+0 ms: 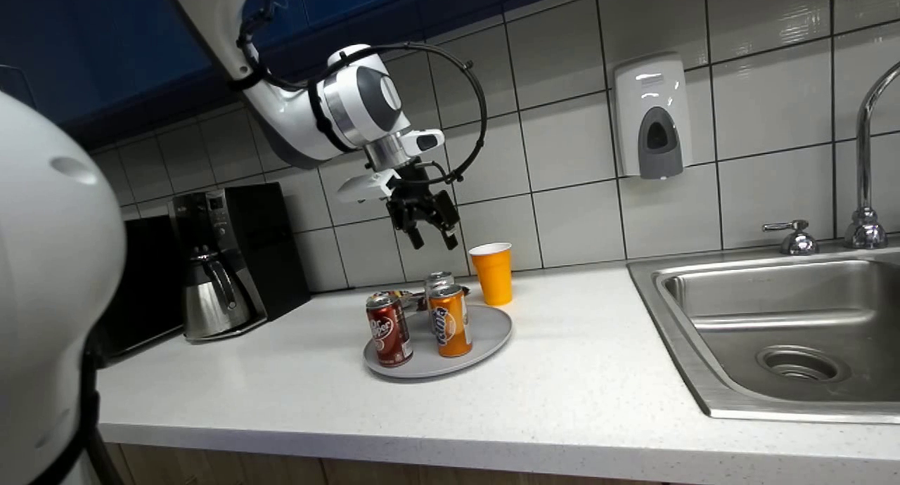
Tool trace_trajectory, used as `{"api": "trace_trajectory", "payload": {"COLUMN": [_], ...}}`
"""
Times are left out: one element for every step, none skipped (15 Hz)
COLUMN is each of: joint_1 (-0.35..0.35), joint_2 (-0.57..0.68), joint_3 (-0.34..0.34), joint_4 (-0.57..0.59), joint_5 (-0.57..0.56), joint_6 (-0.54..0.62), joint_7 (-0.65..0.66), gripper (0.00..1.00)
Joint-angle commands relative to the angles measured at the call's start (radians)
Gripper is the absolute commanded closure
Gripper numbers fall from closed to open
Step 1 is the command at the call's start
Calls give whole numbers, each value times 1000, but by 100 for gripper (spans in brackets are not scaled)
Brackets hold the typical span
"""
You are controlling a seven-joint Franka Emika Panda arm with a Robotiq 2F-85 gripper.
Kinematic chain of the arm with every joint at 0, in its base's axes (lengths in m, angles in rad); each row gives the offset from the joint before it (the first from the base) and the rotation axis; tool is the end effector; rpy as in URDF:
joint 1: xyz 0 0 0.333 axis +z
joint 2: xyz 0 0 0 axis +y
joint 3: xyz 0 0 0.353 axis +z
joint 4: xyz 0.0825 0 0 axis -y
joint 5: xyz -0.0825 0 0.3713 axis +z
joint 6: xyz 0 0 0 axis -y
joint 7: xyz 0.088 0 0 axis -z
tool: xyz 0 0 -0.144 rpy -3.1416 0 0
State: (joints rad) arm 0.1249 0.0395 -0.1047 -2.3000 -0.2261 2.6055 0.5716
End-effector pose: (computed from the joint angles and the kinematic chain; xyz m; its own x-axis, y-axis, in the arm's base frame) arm 0.5432 0.0116 0.3679 0.8901 -0.3459 0.2967 -0.3638 -0.9314 0.0056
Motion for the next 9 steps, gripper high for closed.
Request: {"api": "trace_trajectory", "payload": {"joint_1": [-43, -47, -51, -54, -58, -61, -65, -68, -72], "joint_2": [-96, -112, -127, -143, -158, -174, -189, -203, -215], "joint_3": [42, 47, 53, 57, 62, 67, 70, 74, 77], "joint_4": [-65, -76, -85, -96, -106, -118, -129, -138, -145], "joint_5": [8, 17, 26, 29, 31, 30, 29, 31, 28], "joint_6": [-4, -11, -20, -34, -42, -51, -60, -73, -86], "joint_7": [-99, -125, -147, -166, -184, -203, -219, -238, -250], "gripper": [0, 0, 0, 0, 0, 0, 0, 0, 0]}}
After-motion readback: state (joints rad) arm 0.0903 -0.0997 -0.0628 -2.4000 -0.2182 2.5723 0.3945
